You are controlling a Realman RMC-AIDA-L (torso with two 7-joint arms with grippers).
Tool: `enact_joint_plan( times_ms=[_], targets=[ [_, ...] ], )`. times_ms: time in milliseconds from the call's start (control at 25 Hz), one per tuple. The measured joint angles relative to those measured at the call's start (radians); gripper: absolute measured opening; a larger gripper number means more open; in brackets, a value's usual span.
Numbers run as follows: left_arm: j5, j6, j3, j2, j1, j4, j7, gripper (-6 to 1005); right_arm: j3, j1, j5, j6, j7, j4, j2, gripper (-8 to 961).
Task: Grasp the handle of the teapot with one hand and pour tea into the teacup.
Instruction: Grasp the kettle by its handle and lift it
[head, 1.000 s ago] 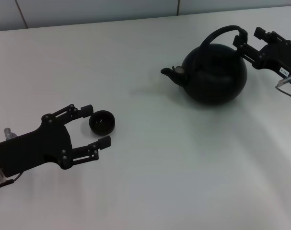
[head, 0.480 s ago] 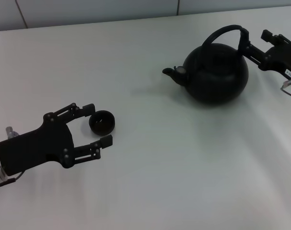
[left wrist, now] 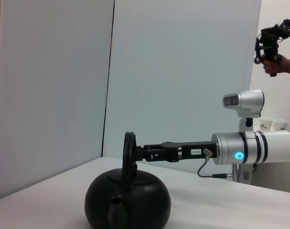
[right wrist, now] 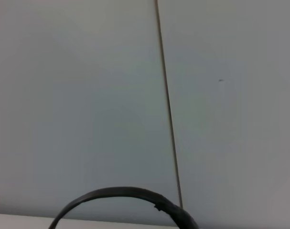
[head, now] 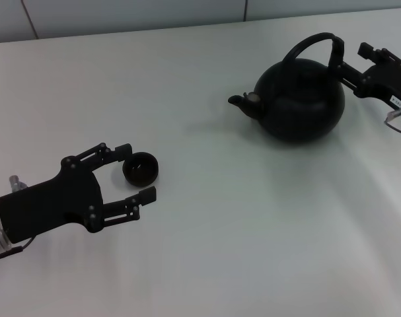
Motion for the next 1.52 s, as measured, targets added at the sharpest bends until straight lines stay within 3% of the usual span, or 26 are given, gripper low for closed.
enact_joint_plan(
  times_ms=[600, 1320, 1520],
  targets=[
    [0.000, 0.000, 0.000, 0.000, 0.008, 0.000, 0.001, 863, 0.002, 0.016, 0.000, 0.019, 0.000, 0.002, 0.001, 694],
    [-0.001, -0.010, 0.000, -0.001, 0.005, 0.000, 0.001, 864, -0.007, 0.034, 0.000, 0.028, -0.003, 0.003, 0.000, 345],
    [-0.001, -0.011, 0.000, -0.002, 0.004, 0.000, 0.001, 864, -0.007, 0.037, 0.000, 0.028, -0.008, 0.002, -0.001, 125]
  ],
)
